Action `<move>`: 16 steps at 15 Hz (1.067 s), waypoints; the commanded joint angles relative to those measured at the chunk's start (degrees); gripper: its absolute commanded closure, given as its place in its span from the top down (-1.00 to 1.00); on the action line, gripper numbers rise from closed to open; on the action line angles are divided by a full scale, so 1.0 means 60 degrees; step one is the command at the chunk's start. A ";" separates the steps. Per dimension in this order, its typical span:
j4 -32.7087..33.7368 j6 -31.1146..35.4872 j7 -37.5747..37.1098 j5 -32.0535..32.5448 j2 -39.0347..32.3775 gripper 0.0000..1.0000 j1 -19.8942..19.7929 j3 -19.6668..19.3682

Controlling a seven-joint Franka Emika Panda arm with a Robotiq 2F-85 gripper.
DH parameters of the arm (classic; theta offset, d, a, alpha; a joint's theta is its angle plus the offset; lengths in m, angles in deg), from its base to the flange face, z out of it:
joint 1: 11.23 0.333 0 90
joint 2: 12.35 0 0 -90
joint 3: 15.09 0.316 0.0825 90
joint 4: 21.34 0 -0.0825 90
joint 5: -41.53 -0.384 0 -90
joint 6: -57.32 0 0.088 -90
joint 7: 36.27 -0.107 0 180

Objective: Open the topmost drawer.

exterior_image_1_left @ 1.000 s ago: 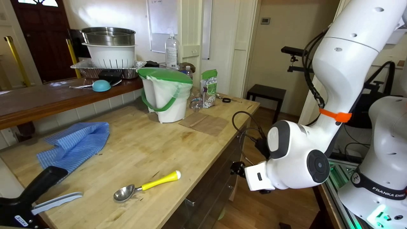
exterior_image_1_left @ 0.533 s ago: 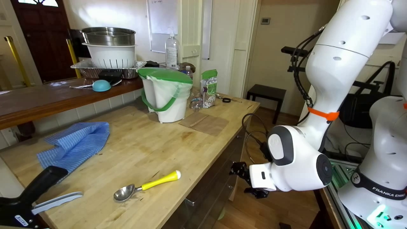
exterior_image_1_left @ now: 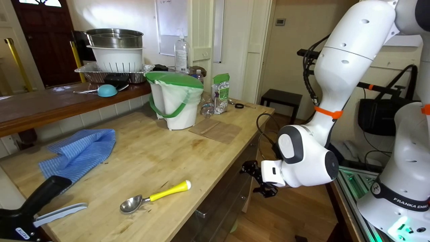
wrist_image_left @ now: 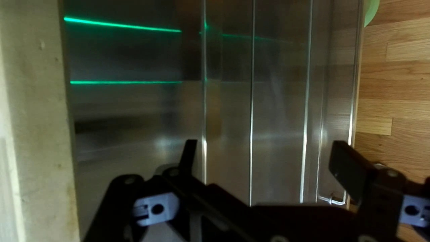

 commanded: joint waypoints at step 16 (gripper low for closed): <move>0.0251 0.0110 -0.0074 0.0264 -0.0252 1.00 -0.0321 0.0082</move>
